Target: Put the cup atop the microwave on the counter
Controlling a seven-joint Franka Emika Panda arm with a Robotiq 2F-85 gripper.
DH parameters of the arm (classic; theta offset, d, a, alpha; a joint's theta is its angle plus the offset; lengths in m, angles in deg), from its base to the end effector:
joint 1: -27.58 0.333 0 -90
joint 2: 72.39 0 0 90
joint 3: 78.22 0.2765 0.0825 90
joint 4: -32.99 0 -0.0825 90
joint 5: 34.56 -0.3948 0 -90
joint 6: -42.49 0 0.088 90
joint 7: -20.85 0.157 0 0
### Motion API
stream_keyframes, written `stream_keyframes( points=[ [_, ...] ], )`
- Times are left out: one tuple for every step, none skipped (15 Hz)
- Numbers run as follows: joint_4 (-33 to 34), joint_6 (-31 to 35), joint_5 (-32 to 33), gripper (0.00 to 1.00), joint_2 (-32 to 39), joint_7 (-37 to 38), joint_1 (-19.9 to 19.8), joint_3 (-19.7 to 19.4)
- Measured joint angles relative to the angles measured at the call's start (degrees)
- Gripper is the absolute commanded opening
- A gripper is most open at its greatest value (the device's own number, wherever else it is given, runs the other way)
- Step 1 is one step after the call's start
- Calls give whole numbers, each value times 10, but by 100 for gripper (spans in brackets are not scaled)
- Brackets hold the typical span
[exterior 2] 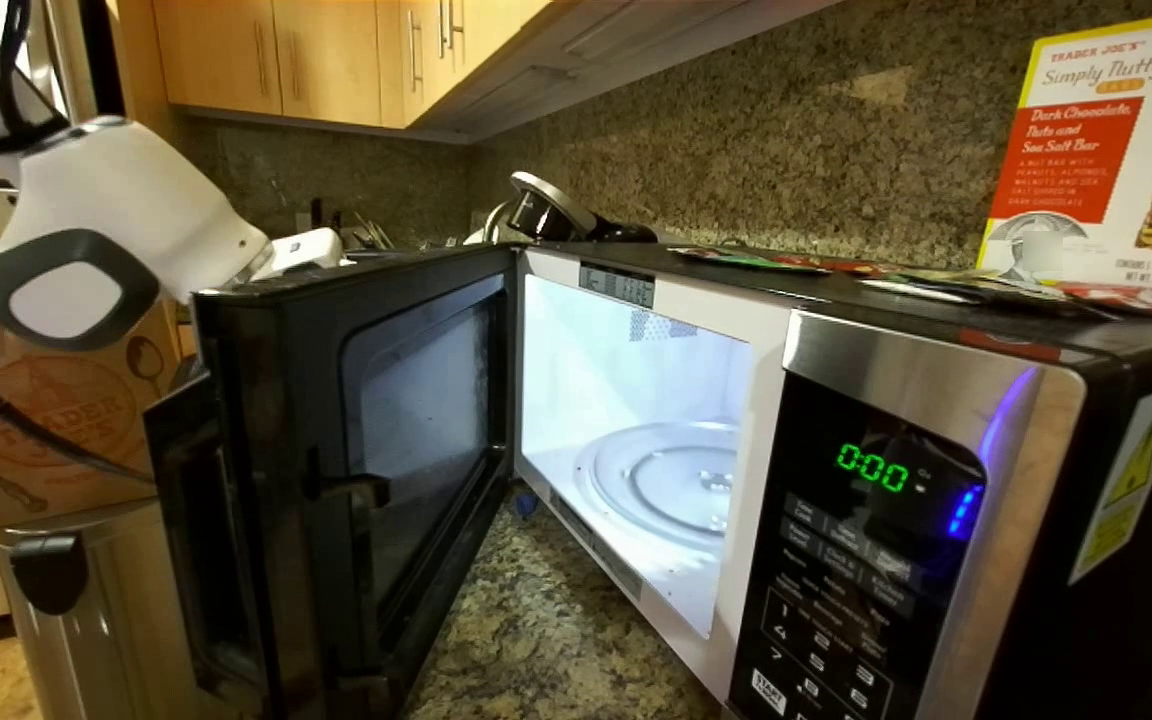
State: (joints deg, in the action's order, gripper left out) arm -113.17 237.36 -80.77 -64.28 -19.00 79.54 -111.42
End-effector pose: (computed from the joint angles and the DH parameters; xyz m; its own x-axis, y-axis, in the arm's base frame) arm 0.5086 0.0697 0.2154 0.7516 0.2125 0.6245 0.1392 -0.9765 0.1647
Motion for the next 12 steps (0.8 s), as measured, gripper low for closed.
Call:
stream_keyframes(
  points=[
    [-22, 1, -50, 100, 6, -16, 37, -28],
    [-40, 1, -98, 100, 13, -28, 72, -50],
    [-55, -2, -144, 100, 23, -37, 106, -69],
    [-67, -8, -193, 100, 36, -47, 141, -86],
    [-77, -18, -241, 100, 51, -52, 175, -100],
    [-86, -33, -282, 100, 67, -52, 208, -114],
    [-98, -48, -315, 100, 83, -51, 236, -125],
    [-112, -59, -339, 100, 96, -45, 261, -134],
    [-127, -65, -354, 100, 107, -33, 282, -141],
    [-136, -75, -379, 100, 118, -27, 298, -143],
    [-137, -88, -405, 100, 131, -27, 308, -142],
    [-136, -96, -423, 100, 143, -25, 314, -139]
  ],
)
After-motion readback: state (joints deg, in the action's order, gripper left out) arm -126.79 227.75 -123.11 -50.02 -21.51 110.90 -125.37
